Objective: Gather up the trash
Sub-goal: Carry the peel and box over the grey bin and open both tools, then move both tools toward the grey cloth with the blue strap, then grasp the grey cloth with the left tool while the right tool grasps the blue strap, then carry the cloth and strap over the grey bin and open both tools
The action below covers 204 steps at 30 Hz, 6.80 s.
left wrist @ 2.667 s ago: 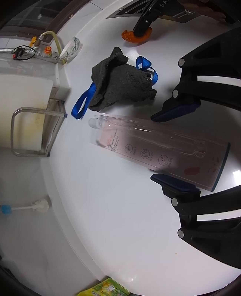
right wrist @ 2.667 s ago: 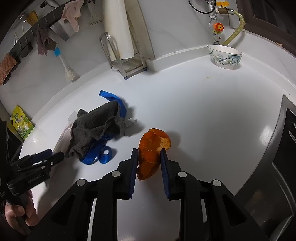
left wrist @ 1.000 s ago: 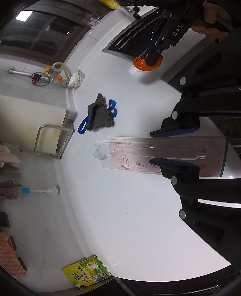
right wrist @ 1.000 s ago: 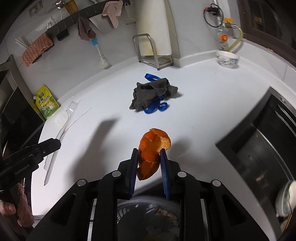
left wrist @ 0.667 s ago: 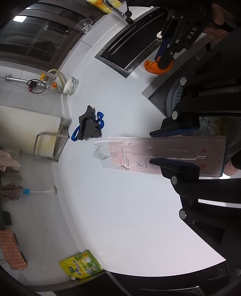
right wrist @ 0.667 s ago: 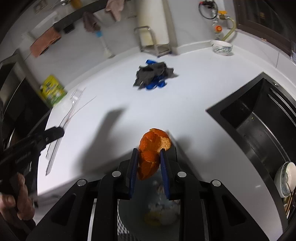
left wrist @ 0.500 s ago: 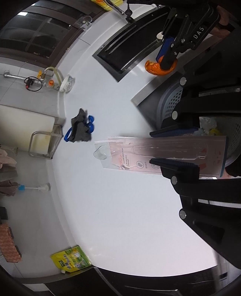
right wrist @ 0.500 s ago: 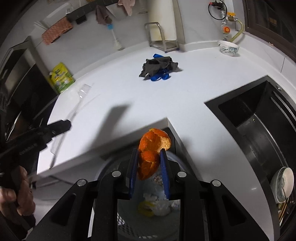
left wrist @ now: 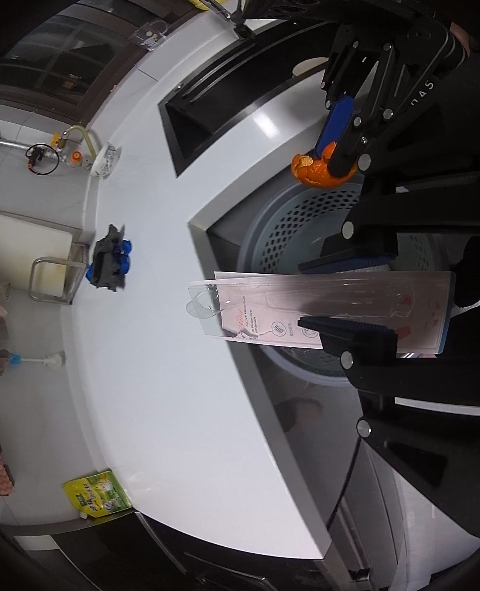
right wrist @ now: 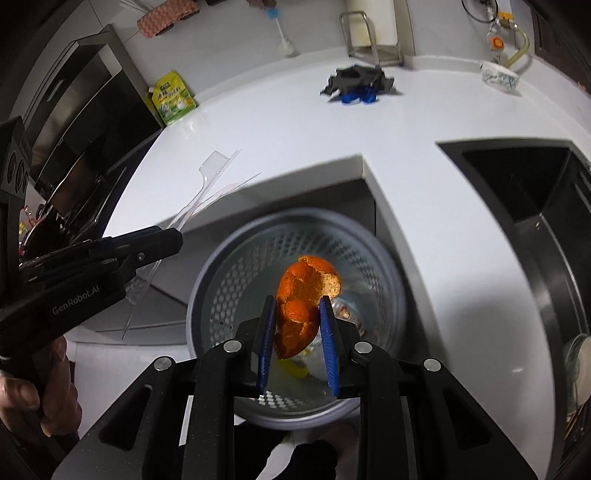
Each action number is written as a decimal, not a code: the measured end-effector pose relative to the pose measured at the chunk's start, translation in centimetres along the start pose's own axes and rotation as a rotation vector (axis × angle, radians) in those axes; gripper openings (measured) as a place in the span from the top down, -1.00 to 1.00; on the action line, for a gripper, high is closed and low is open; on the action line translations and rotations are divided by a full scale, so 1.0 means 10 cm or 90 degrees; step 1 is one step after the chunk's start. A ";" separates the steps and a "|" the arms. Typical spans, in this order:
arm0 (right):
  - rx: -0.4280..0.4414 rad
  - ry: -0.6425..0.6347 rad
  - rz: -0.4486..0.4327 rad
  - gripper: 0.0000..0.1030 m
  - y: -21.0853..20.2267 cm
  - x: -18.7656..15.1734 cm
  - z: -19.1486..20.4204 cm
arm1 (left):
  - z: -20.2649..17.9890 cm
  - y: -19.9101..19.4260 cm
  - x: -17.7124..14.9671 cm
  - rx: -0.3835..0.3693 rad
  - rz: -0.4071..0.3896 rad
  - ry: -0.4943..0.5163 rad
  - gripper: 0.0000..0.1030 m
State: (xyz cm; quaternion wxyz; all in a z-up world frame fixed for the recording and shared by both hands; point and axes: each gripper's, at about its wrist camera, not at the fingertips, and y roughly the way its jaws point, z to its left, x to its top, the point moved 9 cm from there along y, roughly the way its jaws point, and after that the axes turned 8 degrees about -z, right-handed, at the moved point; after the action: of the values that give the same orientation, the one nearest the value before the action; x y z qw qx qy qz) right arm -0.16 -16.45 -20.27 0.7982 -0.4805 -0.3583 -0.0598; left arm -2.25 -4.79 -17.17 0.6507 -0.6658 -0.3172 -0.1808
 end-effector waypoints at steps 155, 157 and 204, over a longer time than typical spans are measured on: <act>-0.332 0.239 -0.124 0.04 2.06 2.95 -1.28 | 1.16 2.01 2.97 -0.071 -0.105 0.132 0.64; -0.346 0.232 -0.112 0.17 2.11 2.95 -1.29 | 1.19 2.01 2.97 -0.072 -0.106 0.131 0.64; -0.360 0.135 -0.144 0.85 0.19 1.80 0.20 | 1.02 0.66 2.04 -0.114 -0.108 0.186 0.64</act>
State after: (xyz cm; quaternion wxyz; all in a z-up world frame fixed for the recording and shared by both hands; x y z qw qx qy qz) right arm 12.87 -9.35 -9.77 0.6541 -0.6317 -0.2934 -0.2950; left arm 15.34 9.31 -9.68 0.6103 -0.6586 -0.2573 -0.3571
